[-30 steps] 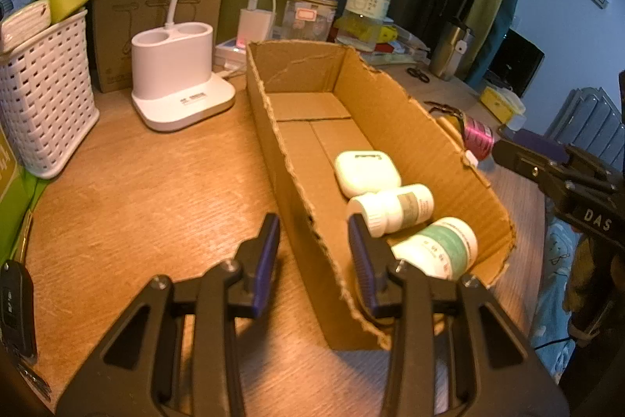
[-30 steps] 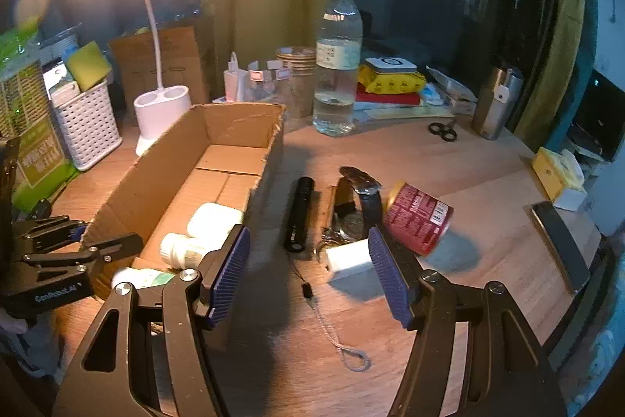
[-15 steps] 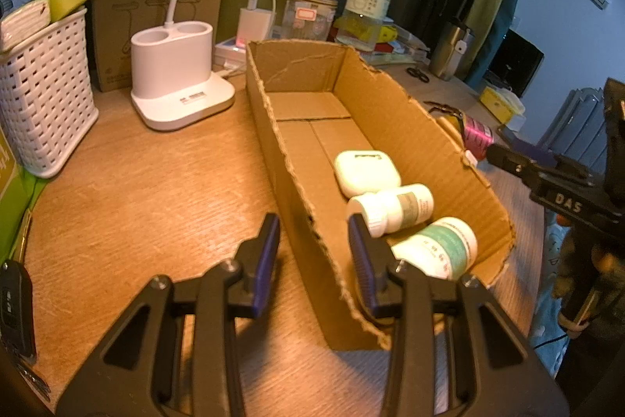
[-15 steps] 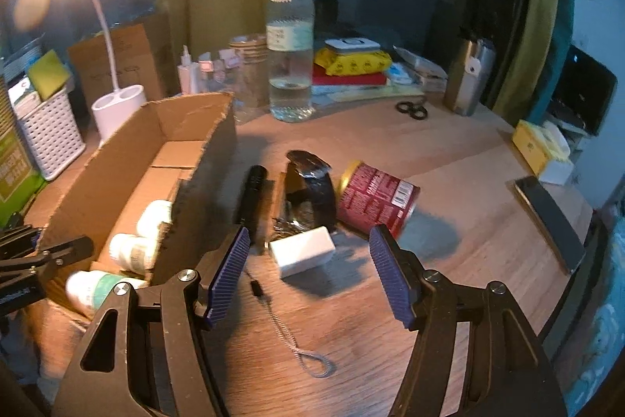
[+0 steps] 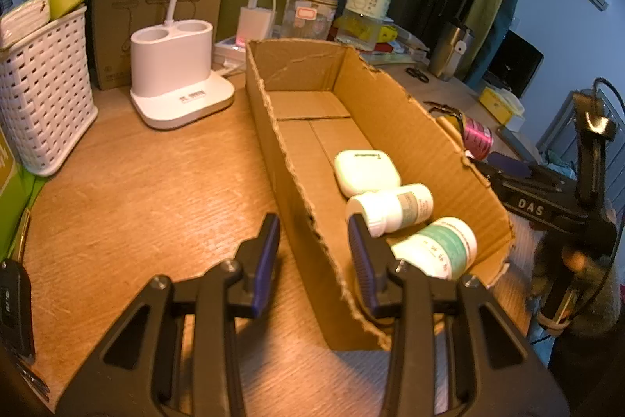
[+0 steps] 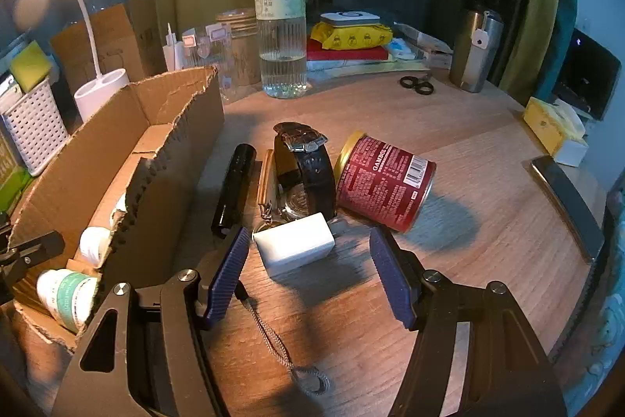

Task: Organize rigid objects
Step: 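Move the right tool back to the white charger block, then close the right tool on the white charger block and lift it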

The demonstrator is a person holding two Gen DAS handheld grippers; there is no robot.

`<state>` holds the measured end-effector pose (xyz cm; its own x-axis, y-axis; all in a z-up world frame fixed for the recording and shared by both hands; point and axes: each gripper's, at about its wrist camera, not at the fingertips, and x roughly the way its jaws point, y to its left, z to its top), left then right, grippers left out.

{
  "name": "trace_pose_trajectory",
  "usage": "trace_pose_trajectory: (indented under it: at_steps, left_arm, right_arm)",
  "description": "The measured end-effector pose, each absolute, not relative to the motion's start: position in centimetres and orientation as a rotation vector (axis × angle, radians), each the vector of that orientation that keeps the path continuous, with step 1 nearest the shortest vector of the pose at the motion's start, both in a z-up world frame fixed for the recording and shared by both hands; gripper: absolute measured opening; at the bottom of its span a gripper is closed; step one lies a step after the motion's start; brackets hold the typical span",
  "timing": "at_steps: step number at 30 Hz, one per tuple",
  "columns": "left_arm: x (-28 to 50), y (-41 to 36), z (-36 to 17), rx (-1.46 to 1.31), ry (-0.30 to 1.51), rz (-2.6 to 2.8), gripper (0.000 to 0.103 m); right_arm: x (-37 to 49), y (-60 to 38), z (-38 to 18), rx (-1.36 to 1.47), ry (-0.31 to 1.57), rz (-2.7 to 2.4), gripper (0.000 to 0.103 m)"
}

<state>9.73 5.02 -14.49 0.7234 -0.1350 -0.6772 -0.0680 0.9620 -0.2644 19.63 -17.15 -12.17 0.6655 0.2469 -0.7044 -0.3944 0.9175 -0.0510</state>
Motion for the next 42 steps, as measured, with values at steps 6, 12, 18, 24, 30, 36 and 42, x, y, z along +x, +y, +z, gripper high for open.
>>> trace_pose_trajectory:
  at_steps: [6, 12, 18, 24, 30, 36, 42]
  left_arm:
    - [9.7, 5.0, -14.5, -0.281, 0.764, -0.038, 0.038]
    - [9.6, 4.7, -14.5, -0.283, 0.764, -0.039, 0.039]
    - [9.5, 4.7, -14.5, -0.284, 0.764, -0.039, 0.039]
    - [9.5, 4.7, -14.5, -0.284, 0.764, -0.039, 0.039]
    - [9.5, 4.6, -14.5, -0.285, 0.764, -0.040, 0.039]
    - [9.5, 4.6, -14.5, -0.285, 0.764, -0.039, 0.039]
    - [9.5, 4.7, -14.5, -0.285, 0.765, -0.040, 0.039]
  right_arm:
    - [20.7, -17.0, -13.1, -0.220, 0.787, 0.369, 0.068]
    - [21.6, -16.9, -13.6, -0.211, 0.806, 0.397, 0.068]
    - [22.0, -16.8, -13.8, -0.202, 0.824, 0.415, 0.068]
    - [22.6, -16.8, -13.9, -0.190, 0.840, 0.419, 0.068]
    - [22.7, -16.8, -14.0, -0.168, 0.852, 0.441, 0.060]
    - [22.3, -16.9, -13.9, -0.170, 0.840, 0.439, 0.060]
    - [21.7, -17.0, -13.3, -0.166, 0.819, 0.438, 0.060]
